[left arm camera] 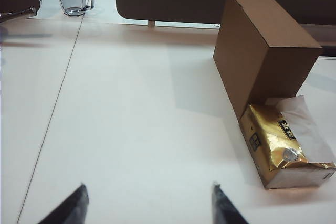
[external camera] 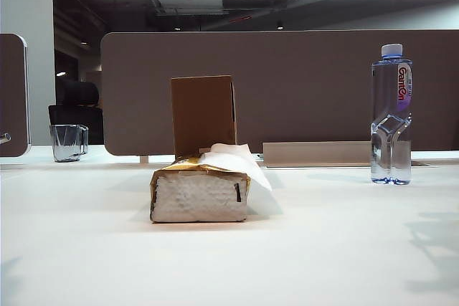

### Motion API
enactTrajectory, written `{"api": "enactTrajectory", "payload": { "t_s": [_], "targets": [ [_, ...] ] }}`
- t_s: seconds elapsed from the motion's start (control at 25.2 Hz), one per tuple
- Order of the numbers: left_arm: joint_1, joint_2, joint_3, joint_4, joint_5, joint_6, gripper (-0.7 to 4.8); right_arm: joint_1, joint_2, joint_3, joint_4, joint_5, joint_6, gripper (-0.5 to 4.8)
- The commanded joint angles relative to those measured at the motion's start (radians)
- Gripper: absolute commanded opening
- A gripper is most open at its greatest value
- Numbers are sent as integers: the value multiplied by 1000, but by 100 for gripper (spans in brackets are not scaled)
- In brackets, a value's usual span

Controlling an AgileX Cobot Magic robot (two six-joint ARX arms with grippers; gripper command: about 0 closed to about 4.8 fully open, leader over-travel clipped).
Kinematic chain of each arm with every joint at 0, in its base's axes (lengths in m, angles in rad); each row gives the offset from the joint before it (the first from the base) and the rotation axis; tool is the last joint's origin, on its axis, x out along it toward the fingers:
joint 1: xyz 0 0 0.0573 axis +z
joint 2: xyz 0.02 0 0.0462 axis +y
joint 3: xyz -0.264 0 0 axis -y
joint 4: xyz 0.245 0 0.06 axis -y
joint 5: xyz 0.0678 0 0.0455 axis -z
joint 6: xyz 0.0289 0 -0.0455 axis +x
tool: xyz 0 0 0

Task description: Move the sponge from left to right to wipe the table, avoiding obstacles on the table, and finally reaching the bottle of mineral water.

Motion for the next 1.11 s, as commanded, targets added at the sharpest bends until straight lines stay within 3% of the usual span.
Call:
{"api": "enactTrajectory", "payload": {
  "t_s": [0.04, 0.6, 1.11],
  "targets": [
    [0, -1, 6, 10, -6, -4, 300, -1, 58, 43, 69, 21, -2, -9],
    [0, -1, 6, 10, -7, -4, 300, -11, 286, 185, 193, 21, -3, -9],
    [0, -1, 6, 10, -7, -4, 300, -56, 465, 363, 206, 21, -49, -9]
  ]
}}
